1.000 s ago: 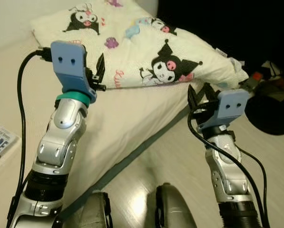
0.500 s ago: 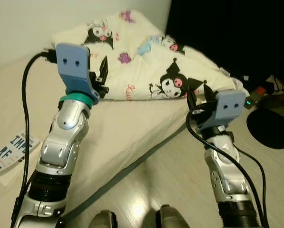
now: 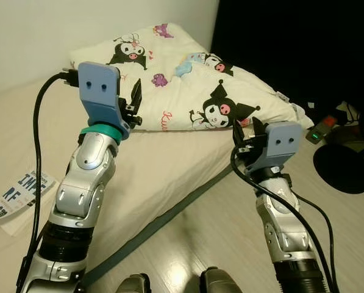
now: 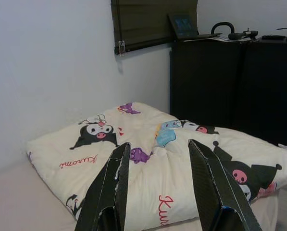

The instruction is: Clean up the room

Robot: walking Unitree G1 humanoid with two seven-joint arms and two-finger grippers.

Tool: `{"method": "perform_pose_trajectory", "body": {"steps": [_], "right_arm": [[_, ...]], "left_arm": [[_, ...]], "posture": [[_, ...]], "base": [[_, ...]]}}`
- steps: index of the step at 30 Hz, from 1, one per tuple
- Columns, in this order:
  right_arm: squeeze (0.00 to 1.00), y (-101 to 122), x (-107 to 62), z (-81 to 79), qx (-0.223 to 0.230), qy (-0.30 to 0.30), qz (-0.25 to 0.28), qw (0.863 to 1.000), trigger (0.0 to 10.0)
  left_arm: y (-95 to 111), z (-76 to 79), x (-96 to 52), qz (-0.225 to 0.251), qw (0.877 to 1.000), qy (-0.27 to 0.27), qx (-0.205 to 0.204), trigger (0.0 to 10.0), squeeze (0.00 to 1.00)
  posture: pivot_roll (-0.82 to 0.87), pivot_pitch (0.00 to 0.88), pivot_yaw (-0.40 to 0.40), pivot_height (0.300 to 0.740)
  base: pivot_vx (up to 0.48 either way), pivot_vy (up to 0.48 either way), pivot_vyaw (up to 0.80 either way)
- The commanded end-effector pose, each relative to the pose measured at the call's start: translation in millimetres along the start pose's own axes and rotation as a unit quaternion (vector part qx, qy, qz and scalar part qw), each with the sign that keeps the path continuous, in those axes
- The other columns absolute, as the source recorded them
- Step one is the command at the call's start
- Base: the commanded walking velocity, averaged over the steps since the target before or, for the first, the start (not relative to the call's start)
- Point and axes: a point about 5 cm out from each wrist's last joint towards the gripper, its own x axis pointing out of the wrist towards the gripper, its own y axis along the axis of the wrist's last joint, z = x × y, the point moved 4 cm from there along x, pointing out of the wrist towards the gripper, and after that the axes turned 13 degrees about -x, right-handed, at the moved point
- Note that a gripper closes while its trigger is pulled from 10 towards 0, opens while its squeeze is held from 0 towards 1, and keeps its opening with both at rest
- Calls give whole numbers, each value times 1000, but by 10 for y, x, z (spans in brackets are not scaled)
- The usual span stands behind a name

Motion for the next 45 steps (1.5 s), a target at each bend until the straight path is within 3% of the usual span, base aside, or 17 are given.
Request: {"method": "perform_pose_trajectory", "body": {"steps": [1, 38, 45], "right_arm": [[0, -28, -8, -20, -2, 3, -4, 1000, 10000], [0, -23, -19, -58, 5, 4, 2, 1000, 10000], [0, -20, -13, -58, 4, 9, 3, 1000, 10000]], "left_arm": [[-69, -14, -26, -9, 1000, 2, 0, 10000, 0], [-67, -40, -59, -11, 1000, 6, 11, 10000, 0], [-74, -13, -53, -14, 1000, 0, 10, 10000, 0]], "posture": [[-67, 62, 14, 738], [-54, 80, 23, 738], [-56, 79, 25, 738]], "base": [[-285, 0, 0], [-371, 0, 0], [0, 0, 329]]}}
